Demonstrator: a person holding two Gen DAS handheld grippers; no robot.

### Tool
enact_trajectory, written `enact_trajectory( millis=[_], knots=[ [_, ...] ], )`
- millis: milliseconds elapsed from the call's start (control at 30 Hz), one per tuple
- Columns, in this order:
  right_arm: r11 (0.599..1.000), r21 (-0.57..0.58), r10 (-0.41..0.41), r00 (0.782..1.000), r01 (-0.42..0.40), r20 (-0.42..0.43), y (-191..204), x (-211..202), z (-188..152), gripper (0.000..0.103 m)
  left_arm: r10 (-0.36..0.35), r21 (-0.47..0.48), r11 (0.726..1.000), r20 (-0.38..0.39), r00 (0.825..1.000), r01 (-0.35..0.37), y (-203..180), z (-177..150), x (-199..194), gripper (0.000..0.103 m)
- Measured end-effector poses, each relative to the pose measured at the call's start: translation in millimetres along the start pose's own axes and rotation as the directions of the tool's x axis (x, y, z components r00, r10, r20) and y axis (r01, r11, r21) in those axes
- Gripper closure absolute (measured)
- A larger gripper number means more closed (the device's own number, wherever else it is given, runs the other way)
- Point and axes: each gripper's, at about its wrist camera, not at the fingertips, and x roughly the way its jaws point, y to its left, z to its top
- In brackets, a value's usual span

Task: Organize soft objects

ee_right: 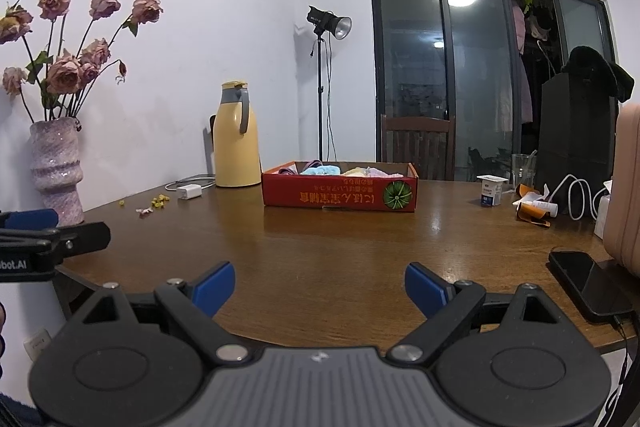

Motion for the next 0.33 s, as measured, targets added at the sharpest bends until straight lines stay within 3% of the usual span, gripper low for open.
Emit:
enact_trajectory(
  millis=[333],
  knots=[
    [1.000, 0.004, -0.007, 1.000, 0.007, 0.010, -2.8, -2.0, 0.6, 0.011, -0.008, 0.002, 1.000, -0.006, 1.000, 0.008, 0.4, 0.3, 0.5, 0.000]
  ],
)
